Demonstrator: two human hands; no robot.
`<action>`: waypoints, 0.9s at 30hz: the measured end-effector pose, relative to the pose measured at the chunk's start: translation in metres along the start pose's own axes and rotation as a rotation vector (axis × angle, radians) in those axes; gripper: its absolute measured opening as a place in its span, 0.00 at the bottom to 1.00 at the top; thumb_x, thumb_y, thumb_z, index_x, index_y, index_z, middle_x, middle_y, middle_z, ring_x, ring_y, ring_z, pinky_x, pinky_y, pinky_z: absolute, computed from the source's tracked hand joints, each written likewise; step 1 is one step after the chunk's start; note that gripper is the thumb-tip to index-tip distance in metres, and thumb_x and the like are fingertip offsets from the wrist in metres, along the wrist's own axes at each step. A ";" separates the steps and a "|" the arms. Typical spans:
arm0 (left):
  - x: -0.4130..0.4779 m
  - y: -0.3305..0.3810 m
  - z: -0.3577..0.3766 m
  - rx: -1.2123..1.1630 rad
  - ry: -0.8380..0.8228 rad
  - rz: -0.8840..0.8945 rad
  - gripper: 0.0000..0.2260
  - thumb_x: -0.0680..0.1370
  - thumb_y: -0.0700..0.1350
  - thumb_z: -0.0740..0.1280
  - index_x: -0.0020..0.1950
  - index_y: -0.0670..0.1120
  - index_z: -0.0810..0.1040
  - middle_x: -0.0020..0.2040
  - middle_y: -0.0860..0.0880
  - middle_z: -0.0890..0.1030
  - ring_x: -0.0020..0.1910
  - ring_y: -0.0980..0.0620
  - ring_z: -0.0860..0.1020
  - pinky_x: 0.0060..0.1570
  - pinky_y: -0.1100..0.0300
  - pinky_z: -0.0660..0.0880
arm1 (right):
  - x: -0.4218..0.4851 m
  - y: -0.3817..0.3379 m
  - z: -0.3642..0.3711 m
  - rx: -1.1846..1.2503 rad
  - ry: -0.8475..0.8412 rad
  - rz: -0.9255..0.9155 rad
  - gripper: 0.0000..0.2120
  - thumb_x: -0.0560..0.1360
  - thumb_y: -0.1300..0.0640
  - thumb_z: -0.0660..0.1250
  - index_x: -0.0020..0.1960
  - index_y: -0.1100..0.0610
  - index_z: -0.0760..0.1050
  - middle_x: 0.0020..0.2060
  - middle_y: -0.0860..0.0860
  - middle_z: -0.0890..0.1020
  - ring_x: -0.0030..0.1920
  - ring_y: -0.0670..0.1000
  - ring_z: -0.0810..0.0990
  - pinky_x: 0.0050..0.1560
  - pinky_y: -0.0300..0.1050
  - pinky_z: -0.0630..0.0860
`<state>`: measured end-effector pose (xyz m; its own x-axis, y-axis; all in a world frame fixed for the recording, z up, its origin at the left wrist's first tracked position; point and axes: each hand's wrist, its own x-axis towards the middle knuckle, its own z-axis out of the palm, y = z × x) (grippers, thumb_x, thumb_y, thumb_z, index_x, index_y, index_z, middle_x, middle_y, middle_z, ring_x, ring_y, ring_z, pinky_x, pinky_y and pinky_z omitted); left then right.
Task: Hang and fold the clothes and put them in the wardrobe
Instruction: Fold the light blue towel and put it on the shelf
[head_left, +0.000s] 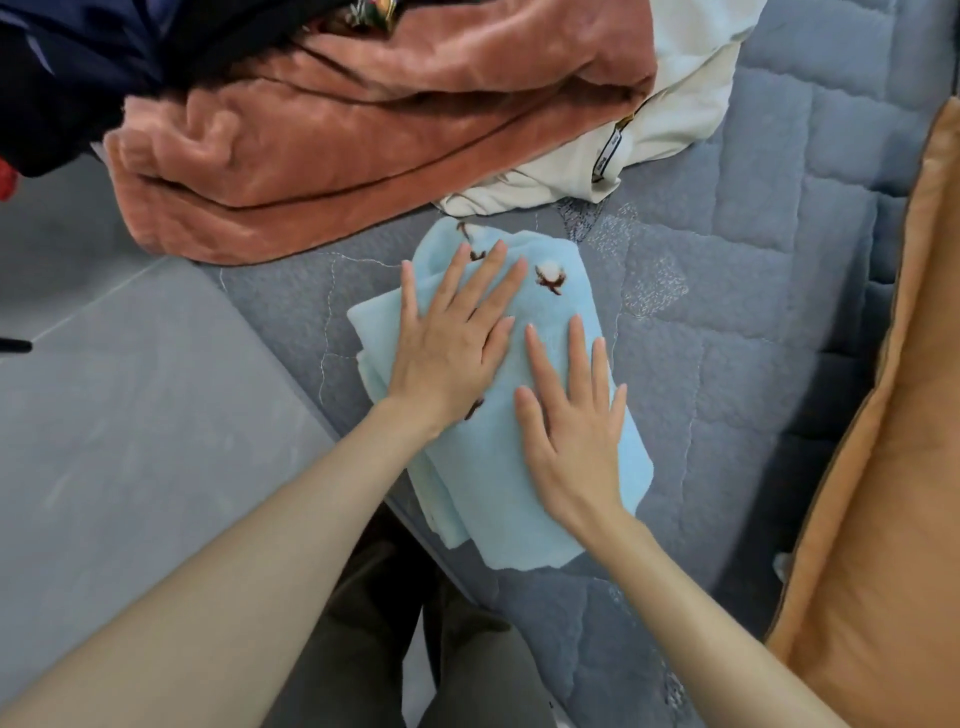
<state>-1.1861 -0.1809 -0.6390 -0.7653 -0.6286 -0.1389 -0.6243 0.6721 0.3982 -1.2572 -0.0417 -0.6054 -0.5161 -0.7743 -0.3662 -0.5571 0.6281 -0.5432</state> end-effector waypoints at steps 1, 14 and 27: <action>-0.001 -0.004 0.005 0.016 -0.001 0.021 0.23 0.82 0.53 0.47 0.77 0.56 0.53 0.78 0.55 0.54 0.78 0.49 0.50 0.71 0.37 0.40 | 0.001 0.005 0.005 -0.045 -0.015 0.013 0.24 0.80 0.40 0.46 0.74 0.32 0.44 0.76 0.38 0.38 0.76 0.46 0.33 0.73 0.61 0.36; -0.035 -0.012 0.023 -0.345 0.102 -0.451 0.33 0.77 0.64 0.59 0.77 0.61 0.47 0.78 0.44 0.39 0.76 0.43 0.39 0.71 0.46 0.37 | 0.016 0.027 0.001 -0.146 0.057 -0.068 0.27 0.77 0.35 0.46 0.74 0.33 0.44 0.78 0.43 0.44 0.75 0.60 0.53 0.70 0.60 0.59; -0.081 0.027 0.034 -1.028 0.129 -1.035 0.52 0.63 0.63 0.76 0.76 0.63 0.43 0.68 0.52 0.65 0.58 0.55 0.67 0.55 0.59 0.65 | 0.052 0.033 -0.001 0.008 0.085 0.110 0.35 0.70 0.27 0.56 0.70 0.24 0.38 0.56 0.56 0.73 0.54 0.58 0.74 0.49 0.51 0.70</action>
<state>-1.1465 -0.0982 -0.6481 -0.0008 -0.7137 -0.7005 -0.4474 -0.6262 0.6385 -1.3028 -0.0612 -0.6410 -0.6271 -0.6912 -0.3591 -0.4887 0.7082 -0.5095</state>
